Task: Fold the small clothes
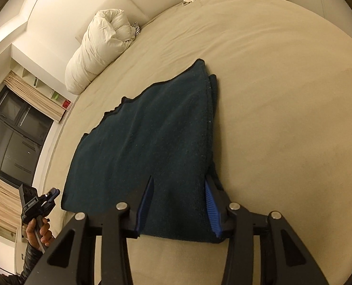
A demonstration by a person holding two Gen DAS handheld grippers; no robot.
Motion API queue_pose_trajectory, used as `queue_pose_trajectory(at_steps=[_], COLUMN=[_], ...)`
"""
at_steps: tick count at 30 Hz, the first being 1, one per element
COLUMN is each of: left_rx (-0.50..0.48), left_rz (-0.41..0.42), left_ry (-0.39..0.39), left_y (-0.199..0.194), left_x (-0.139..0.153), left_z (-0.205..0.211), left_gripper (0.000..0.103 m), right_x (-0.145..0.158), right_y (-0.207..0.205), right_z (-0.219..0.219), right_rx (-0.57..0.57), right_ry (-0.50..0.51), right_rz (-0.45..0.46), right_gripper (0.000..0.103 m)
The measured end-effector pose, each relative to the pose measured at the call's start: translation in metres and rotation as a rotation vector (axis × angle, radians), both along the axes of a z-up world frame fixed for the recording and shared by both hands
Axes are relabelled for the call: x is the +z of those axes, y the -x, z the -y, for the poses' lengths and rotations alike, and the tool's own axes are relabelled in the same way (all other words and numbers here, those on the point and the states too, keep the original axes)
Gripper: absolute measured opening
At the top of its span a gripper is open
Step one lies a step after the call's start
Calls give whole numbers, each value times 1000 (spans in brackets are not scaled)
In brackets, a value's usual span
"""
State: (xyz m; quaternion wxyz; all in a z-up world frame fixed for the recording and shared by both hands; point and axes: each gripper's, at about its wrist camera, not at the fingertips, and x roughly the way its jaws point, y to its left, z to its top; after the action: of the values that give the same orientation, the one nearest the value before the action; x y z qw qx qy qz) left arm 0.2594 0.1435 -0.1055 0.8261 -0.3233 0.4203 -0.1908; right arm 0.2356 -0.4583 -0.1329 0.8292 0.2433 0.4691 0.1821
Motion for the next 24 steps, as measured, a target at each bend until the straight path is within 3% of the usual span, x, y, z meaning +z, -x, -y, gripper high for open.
queue_pose_trajectory(at_steps=[1, 5, 6, 8, 10, 17, 19, 22, 24], left_rx=[2, -72, -82, -96, -120, -150, -103, -48, -81], left_rz=[18, -12, -20, -40, -56, -92, -113, -115, -110], left_ry=[-2, 29, 33, 25, 14, -27, -64, 3, 1], left_y=[0, -12, -16, -23, -26, -34, -36, -33, -32], left_x=[3, 2, 0, -5, -9, -18, -20, -23, -23], left_z=[-2, -4, -3, -2, 1, 12, 6, -15, -12], left_gripper=[97, 97, 91, 65, 33, 32, 33, 33, 33], right_x=[0, 0, 1, 1, 2, 0, 1, 3, 2], right_y=[0, 0, -1, -2, -1, -1, 0, 1, 1], right_z=[0, -3, -4, -5, -5, -4, -5, -5, -6], right_rx=[0, 7, 9, 11, 11, 5, 3, 2, 7], right_ry=[-1, -2, -1, -4, -3, 1, 8, 6, 9], right_rz=[1, 3, 1, -1, 1, -6, -6, -1, -5], right_gripper=[47, 47, 47, 47, 47, 47, 47, 47, 47])
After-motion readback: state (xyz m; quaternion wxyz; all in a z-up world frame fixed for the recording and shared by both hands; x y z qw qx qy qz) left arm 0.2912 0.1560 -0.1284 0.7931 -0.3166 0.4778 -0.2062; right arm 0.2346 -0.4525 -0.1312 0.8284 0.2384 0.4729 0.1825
